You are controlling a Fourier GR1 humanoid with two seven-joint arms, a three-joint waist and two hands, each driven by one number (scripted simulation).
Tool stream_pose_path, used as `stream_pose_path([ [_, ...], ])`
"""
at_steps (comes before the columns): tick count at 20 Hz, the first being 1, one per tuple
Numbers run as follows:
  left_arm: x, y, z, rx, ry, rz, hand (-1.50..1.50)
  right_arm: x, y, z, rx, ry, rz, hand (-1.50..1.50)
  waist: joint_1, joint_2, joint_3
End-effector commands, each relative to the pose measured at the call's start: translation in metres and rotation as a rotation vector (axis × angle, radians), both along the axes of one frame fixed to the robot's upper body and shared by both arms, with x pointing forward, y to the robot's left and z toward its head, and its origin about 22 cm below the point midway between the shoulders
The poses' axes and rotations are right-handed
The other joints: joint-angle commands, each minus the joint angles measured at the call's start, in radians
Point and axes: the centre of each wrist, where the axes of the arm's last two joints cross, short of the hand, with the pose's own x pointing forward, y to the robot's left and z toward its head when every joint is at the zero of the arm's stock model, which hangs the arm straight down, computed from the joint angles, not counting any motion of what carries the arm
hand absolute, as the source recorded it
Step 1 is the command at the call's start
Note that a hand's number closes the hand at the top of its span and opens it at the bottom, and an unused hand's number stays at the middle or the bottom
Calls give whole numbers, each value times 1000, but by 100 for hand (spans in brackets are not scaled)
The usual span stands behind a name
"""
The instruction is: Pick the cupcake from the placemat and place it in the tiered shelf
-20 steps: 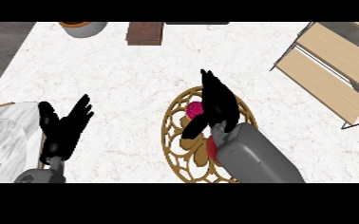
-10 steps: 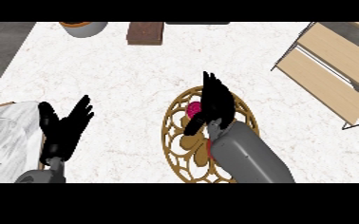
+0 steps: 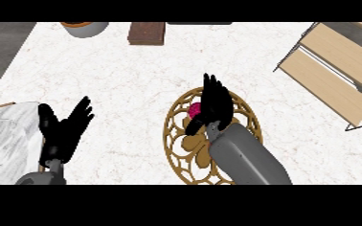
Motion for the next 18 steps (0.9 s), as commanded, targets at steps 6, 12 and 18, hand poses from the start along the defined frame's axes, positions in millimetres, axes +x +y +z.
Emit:
stream_pose_path([
  [6,-14,-22,2,-20,-6,-10,0,14,-10,-30,36,16,22,-150,4,0,0],
  [12,-3,-18,2,-6,6,-15,0,-6,-3,-57,12,91,208,150,4,0,0],
  [18,6,-2,2,-8,19,-18,0,0,11,-34,72,-4,256,150,1,0,0],
])
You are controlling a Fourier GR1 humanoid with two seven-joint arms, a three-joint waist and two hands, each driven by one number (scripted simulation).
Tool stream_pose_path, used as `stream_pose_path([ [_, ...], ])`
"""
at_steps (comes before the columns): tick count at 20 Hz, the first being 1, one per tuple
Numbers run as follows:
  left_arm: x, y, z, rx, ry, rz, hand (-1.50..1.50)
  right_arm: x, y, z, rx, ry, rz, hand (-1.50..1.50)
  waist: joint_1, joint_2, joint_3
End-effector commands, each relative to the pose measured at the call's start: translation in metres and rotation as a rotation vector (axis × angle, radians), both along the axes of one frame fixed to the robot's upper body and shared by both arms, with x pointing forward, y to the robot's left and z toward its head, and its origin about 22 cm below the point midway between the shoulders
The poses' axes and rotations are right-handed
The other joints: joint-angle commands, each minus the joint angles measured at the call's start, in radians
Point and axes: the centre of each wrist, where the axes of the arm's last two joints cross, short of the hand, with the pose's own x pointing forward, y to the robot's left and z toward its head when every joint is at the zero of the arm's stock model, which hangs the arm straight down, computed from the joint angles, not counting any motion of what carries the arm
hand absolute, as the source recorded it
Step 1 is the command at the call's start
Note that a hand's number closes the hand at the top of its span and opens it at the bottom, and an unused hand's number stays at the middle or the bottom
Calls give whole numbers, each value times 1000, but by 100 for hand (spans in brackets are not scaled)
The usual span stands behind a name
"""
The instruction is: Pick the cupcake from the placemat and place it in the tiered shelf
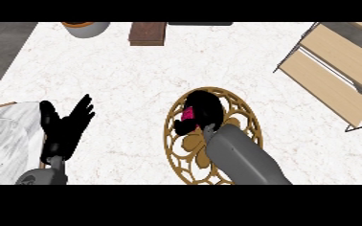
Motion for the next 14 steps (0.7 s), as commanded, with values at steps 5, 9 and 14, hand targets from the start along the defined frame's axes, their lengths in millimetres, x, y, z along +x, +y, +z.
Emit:
stream_pose_path([
  [5,-15,9,-11,6,4,14,0,-18,16,42,67,-183,-40,150,-16,1,2],
  [9,-8,1,-1,-13,1,20,0,38,-62,45,77,-195,-474,150,-26,4,2],
  [14,-11,8,-3,-10,22,35,0,54,-80,102,63,-384,-627,150,-31,-4,1],
])
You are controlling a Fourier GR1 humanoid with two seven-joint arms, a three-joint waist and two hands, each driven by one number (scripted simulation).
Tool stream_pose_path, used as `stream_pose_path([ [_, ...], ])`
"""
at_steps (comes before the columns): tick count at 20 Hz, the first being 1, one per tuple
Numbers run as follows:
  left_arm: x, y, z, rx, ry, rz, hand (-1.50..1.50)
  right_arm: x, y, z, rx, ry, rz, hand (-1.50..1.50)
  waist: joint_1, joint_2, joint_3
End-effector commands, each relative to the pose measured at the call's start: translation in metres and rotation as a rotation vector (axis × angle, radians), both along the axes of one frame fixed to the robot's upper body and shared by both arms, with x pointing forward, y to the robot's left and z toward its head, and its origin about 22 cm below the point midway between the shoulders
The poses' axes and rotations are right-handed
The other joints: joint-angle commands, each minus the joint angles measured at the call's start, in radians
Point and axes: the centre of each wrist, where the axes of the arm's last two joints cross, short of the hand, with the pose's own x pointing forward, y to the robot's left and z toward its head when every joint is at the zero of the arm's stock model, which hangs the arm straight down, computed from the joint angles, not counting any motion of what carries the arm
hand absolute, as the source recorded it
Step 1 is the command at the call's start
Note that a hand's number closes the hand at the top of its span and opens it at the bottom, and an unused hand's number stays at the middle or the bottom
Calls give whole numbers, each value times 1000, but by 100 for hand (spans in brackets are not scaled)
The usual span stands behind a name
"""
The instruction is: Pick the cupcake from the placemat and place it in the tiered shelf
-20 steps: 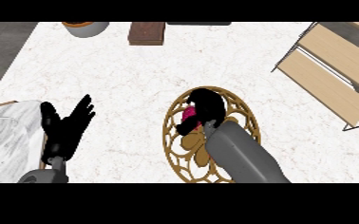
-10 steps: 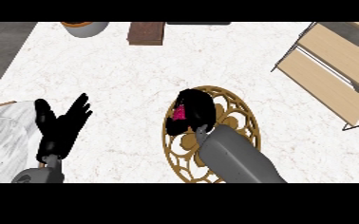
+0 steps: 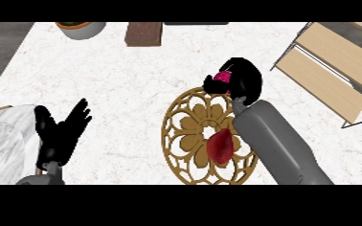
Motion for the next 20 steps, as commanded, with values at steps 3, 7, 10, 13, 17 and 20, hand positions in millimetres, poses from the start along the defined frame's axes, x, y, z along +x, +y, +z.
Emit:
stream_pose_path([
  [3,0,-9,-1,-11,-1,11,0,12,4,80,-59,-211,-214,150,-11,-10,-2],
  [7,5,-11,4,-9,-4,-3,0,13,1,131,-100,-302,-309,150,-18,-12,-2],
  [10,-2,0,-6,-4,5,17,0,6,-11,163,-161,-319,-364,150,-24,-12,-2],
  [13,-11,2,-6,11,5,16,0,-4,-20,199,-177,-360,-398,150,-18,-14,-1],
  [17,-6,10,-1,-1,6,11,0,-7,-40,231,-174,-382,-462,150,-10,-8,-1],
  [20,0,12,4,14,-13,13,0,-8,-71,247,-154,-390,-497,150,-9,-6,-1],
])
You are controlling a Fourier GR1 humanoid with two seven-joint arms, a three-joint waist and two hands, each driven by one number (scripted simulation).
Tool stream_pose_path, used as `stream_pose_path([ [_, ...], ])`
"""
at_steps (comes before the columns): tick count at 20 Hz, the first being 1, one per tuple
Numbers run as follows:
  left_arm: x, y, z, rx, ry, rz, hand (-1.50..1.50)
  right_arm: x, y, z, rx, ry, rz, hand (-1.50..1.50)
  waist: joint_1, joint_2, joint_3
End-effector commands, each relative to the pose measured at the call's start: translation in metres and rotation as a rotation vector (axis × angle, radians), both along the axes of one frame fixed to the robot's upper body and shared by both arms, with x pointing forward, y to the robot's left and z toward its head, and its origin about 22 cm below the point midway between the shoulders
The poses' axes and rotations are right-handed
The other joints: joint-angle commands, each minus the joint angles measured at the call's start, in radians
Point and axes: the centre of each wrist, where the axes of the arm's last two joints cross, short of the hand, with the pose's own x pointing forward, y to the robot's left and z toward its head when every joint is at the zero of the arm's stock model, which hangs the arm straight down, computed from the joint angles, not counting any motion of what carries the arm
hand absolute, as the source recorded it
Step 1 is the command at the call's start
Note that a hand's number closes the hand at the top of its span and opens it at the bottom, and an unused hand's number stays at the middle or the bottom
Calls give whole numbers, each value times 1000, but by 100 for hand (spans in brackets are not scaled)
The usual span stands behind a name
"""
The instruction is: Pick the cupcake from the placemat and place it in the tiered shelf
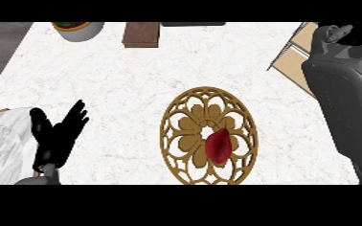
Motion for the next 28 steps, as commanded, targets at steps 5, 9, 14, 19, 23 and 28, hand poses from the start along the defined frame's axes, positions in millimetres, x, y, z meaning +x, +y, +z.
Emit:
stream_pose_path([
  [5,2,-18,-7,-5,-1,-16,0,-12,-48,56,65,39,-224,150,14,7,1],
  [9,8,-14,6,14,-2,-11,0,-15,-88,97,56,57,-247,150,21,8,1],
  [14,1,-12,-2,3,1,-35,0,-5,-118,97,77,78,-207,150,31,11,1],
  [19,9,-28,8,-4,-12,-28,0,6,-150,82,56,174,-191,150,35,12,2],
  [23,9,-17,1,-8,-29,-40,0,11,-171,60,42,191,-203,150,31,13,1],
  [28,7,-21,9,0,-16,-43,0,30,-196,50,36,193,-210,150,43,16,2],
])
